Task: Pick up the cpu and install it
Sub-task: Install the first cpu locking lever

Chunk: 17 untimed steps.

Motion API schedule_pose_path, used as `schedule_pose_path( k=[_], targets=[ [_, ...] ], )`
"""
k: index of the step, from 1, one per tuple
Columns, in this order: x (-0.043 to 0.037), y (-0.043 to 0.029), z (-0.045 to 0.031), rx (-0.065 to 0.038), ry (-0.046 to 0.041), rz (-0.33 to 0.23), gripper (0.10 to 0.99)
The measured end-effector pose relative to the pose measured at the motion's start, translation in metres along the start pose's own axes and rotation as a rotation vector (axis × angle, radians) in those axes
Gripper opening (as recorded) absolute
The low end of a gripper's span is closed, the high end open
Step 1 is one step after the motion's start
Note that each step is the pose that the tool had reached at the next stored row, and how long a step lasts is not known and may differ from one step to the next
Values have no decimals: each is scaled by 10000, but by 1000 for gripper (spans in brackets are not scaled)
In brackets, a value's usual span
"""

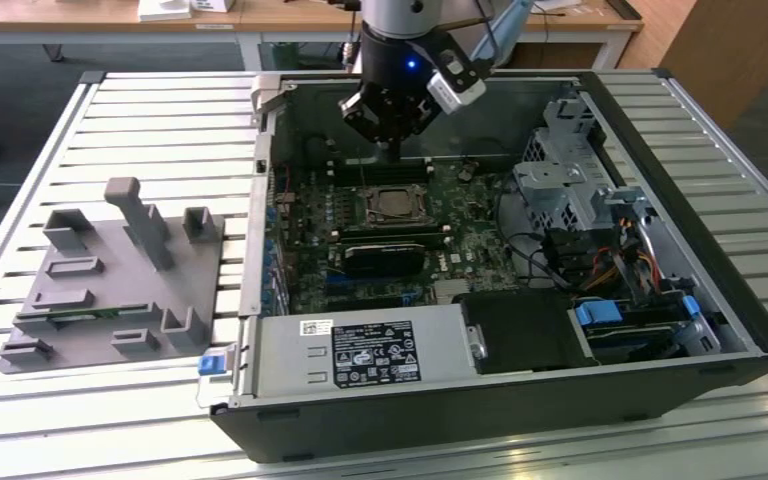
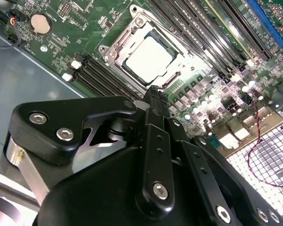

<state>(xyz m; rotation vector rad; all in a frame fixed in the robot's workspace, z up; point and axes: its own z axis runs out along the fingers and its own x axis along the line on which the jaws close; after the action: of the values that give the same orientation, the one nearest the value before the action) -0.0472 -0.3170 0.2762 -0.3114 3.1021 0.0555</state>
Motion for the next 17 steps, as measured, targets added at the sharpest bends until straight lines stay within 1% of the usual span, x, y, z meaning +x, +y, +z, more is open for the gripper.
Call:
schedule_pose_path(
  k=[17],
  targets=[
    [31,5,32,-8,-2,-11,106]
  ],
)
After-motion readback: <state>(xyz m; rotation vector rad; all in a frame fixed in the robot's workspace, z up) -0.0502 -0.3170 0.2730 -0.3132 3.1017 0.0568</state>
